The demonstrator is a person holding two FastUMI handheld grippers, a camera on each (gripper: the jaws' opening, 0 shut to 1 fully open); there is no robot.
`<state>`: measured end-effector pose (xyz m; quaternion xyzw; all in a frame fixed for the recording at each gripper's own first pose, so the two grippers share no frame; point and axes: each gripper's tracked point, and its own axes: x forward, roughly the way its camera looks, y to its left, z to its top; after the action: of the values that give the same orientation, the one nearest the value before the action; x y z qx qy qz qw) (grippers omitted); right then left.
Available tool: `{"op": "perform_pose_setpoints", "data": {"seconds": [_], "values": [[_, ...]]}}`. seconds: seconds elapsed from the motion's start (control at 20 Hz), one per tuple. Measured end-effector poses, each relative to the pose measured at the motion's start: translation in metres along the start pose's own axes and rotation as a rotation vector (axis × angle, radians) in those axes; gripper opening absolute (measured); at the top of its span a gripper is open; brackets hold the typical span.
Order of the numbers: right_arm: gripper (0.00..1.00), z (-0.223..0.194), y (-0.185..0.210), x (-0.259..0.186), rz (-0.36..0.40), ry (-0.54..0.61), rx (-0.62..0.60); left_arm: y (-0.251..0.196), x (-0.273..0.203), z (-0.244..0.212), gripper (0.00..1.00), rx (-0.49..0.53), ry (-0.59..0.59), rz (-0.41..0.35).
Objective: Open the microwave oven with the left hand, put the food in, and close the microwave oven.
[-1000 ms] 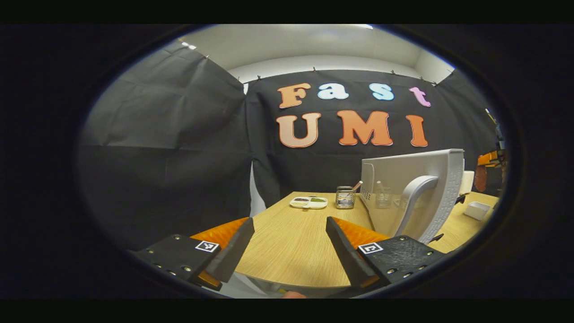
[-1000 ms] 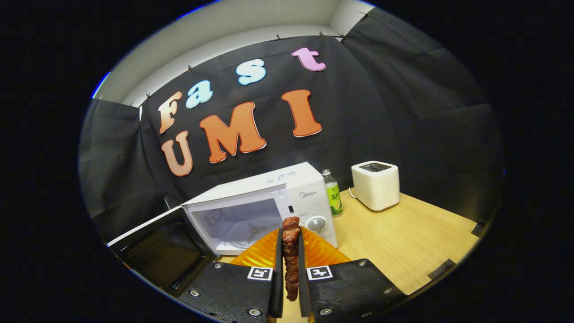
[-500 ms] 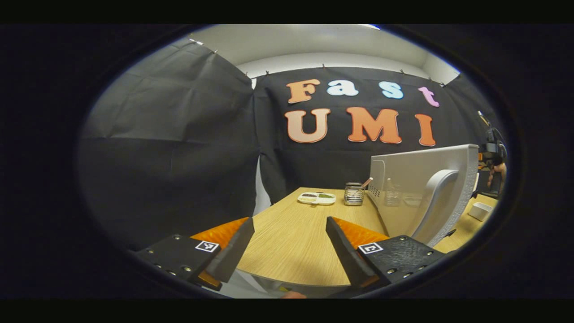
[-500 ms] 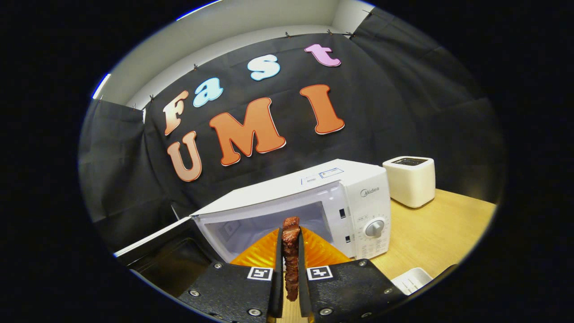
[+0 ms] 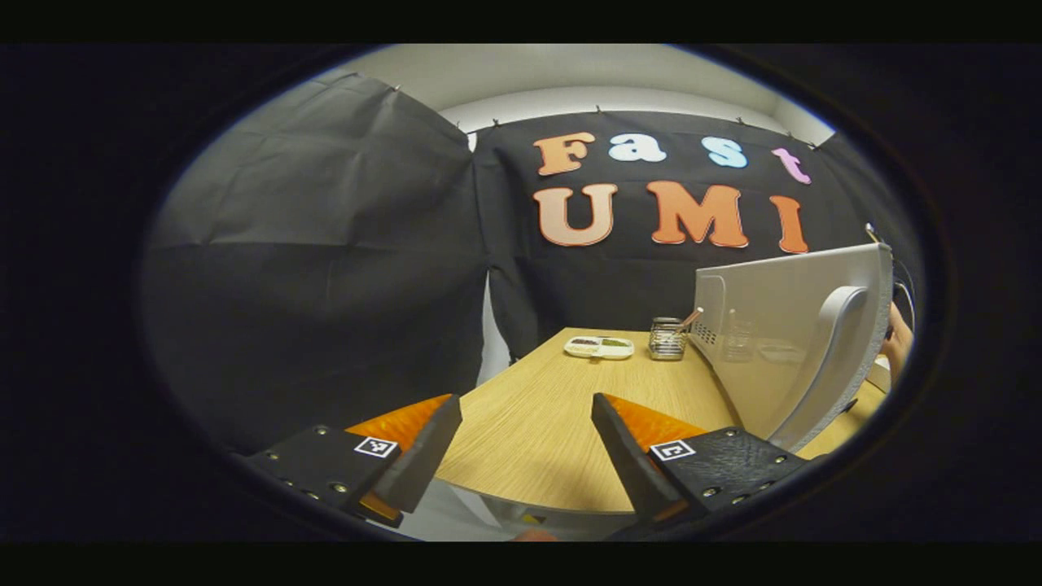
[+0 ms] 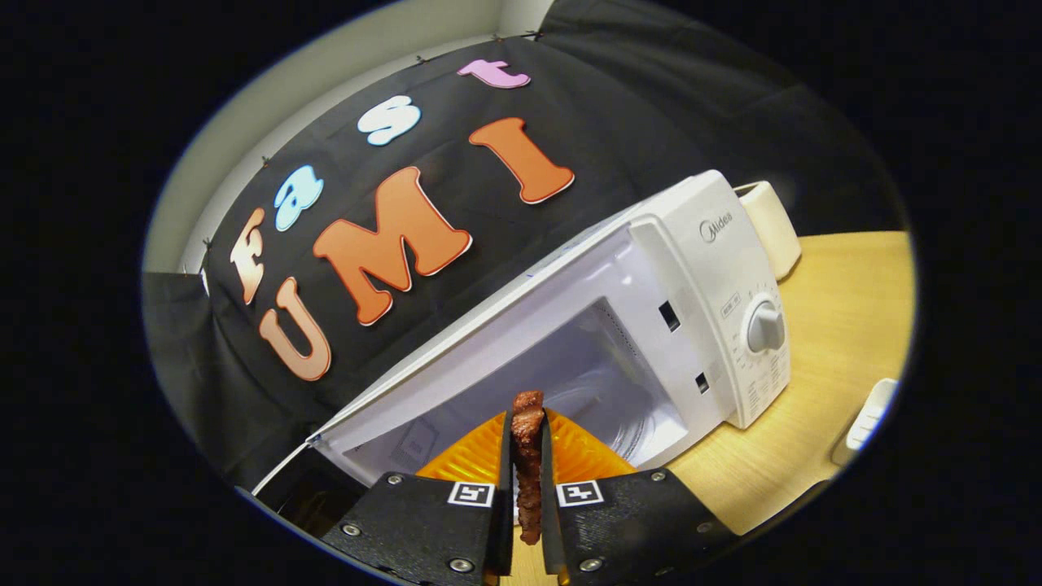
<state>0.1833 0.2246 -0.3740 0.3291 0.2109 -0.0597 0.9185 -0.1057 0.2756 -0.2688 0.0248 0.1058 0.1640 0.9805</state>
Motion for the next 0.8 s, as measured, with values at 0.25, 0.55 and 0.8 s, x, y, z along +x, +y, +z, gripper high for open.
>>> {"op": "perform_pose_setpoints", "data": {"seconds": [0.25,0.55,0.8], "values": [[0.14,-0.011,0.000,0.034,-0.035,-0.049,0.127,0.003,0.001,-0.002,0.95,-0.019,0.014,0.002],[0.14,-0.028,-0.015,0.074,-0.089,-0.095,0.249,0.005,0.001,-0.004,0.98,-0.011,0.026,0.016],[0.14,-0.033,-0.017,0.099,-0.110,-0.135,0.260,0.004,0.001,-0.008,0.96,-0.015,0.044,0.015]]}}
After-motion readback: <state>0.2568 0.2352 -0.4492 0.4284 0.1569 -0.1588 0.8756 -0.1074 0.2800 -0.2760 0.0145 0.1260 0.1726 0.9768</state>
